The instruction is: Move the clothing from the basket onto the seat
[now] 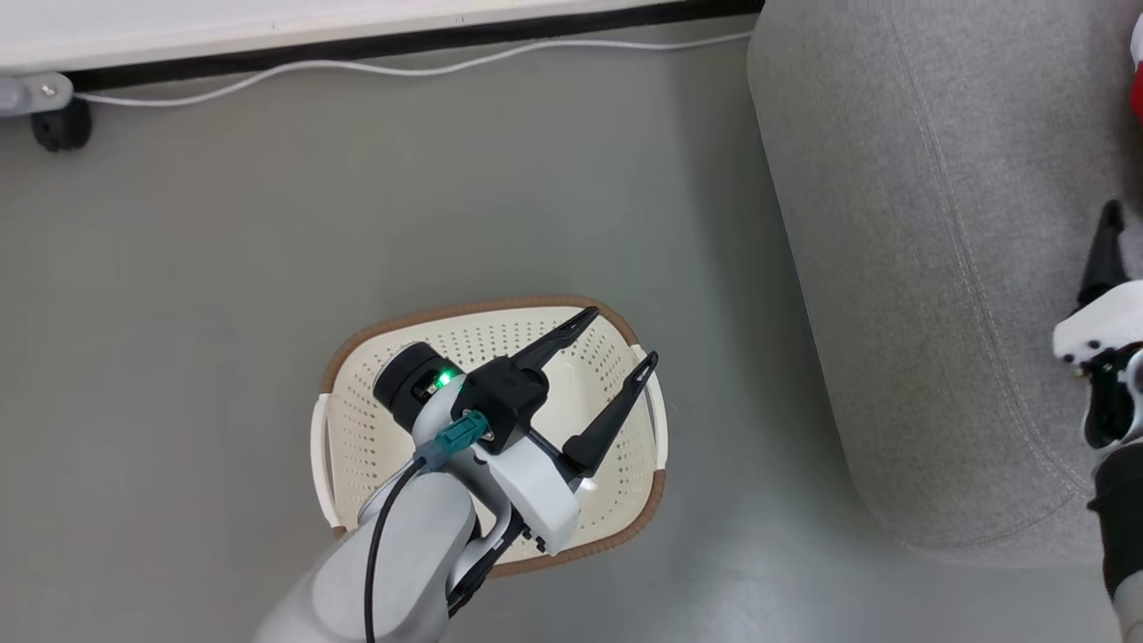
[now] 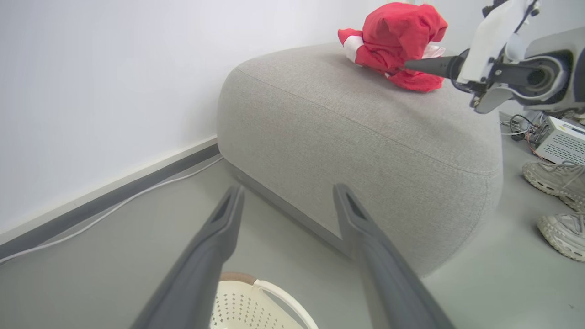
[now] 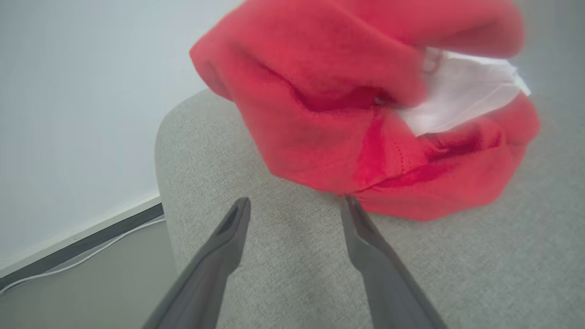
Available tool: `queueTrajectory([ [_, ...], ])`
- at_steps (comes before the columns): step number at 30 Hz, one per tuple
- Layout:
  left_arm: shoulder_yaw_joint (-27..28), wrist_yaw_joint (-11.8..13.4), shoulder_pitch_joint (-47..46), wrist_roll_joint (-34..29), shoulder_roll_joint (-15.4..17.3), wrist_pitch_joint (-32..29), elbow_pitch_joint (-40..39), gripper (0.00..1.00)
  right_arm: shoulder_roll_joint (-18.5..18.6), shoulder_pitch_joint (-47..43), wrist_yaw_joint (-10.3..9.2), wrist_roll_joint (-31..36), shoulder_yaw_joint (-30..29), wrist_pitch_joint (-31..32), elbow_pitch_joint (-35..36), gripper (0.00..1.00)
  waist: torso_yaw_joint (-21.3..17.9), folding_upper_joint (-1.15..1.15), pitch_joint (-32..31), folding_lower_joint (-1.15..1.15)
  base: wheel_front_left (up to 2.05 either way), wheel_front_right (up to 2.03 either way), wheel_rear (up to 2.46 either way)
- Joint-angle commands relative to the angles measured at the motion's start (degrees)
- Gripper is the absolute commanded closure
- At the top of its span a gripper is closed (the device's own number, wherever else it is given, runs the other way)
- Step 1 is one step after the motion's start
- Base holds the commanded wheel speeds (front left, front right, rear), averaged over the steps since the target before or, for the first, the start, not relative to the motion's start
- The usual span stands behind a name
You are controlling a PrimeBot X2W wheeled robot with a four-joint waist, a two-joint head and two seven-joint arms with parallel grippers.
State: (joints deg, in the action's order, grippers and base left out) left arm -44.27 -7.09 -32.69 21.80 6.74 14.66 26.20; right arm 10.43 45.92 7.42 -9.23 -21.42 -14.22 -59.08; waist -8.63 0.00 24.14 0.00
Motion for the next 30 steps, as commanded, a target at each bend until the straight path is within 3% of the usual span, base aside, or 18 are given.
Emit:
queueTrajectory([
  [1,2.88,-0.39,1.12,0.21,0.06,0.34,-0.74,0.00,0.04,-2.90,0.07,-1.77,4.45,-0.77,3.18,0.00,1.04,0.00,-1.99,0.00,0.00,0.00,0.00],
  [8,7.50,-0.39,3.77,-0.56,-0.72,0.34,0.46,0.00,0.11,-7.07,0.07,-6.03,12.42,-0.77,7.10,0.00,2.92,0.00,-5.75,0.00,0.00,0.00,0.00],
  [17,17.92,0.71,8.41,-2.02,-1.30,0.34,2.38,0.00,-0.08,-11.50,0.07,-9.55,21.07,-0.77,14.28,0.00,6.27,0.00,-11.55,0.00,0.00,0.00,0.00],
  [30,37.23,4.53,18.02,-5.45,-0.21,0.34,1.53,0.00,-1.19,-20.58,0.07,-11.92,26.54,-0.77,24.30,0.00,10.11,0.00,-20.10,0.00,0.00,0.00,0.00],
])
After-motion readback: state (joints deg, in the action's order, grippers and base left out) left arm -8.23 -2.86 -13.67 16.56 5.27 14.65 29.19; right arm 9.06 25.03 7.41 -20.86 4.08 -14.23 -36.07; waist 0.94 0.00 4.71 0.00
